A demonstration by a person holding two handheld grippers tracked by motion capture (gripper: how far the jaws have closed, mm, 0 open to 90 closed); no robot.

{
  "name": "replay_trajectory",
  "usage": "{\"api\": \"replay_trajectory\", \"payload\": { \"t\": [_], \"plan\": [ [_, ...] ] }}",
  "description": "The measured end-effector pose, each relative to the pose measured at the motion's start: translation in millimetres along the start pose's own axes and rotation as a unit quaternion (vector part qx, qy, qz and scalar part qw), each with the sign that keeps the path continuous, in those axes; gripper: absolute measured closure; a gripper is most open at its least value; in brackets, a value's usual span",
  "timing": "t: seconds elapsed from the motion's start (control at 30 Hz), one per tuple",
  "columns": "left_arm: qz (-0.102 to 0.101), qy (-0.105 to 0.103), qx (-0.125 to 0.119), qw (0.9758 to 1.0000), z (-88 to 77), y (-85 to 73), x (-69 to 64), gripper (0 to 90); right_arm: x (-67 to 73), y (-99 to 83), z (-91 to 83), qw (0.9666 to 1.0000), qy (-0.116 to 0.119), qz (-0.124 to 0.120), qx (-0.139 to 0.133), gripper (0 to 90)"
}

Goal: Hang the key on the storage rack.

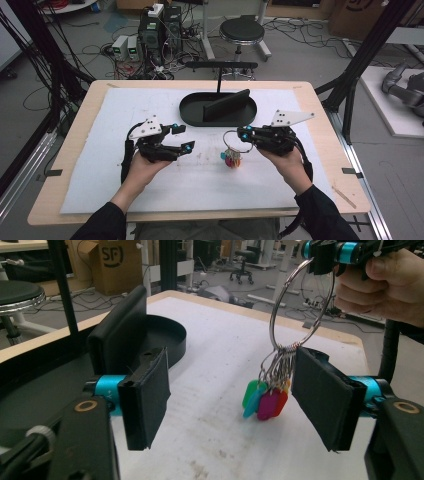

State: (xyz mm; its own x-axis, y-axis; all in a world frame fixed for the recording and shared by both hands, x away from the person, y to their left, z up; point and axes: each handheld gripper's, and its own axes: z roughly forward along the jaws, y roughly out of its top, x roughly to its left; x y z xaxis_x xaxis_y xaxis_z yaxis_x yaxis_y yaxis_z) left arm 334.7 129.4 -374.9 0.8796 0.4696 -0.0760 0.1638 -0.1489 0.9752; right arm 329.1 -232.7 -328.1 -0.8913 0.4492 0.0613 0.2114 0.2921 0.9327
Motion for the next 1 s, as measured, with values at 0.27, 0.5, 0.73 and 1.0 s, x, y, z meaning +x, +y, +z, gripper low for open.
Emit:
{"api": "replay_trajectory", "payload": {
  "t": [0.27,0.5,0.73,1.0],
  "plan": [
    [0.007,-0.042,0.012,0.999,26.7,8.2,-8.6,30.2,4.4,4.3,3.4,0.9999,0.016,-0.004,0.001,88.0],
    [0.019,-0.089,0.014,0.9958,46.7,9.8,-17.5,39.9,7.4,6.0,5.4,0.9995,0.031,-0.008,0.002,88.0],
    [0.023,-0.123,0.015,0.992,62.9,12.4,-16.6,48.9,9.2,5.7,7.4,0.9987,0.05,-0.01,0.003,87.9],
    [0.05,-0.13,0.018,0.9901,63.0,13.1,-18.4,75.0,7.6,5.0,6.7,0.9984,0.056,-0.009,0.004,87.9]
  ]
}}
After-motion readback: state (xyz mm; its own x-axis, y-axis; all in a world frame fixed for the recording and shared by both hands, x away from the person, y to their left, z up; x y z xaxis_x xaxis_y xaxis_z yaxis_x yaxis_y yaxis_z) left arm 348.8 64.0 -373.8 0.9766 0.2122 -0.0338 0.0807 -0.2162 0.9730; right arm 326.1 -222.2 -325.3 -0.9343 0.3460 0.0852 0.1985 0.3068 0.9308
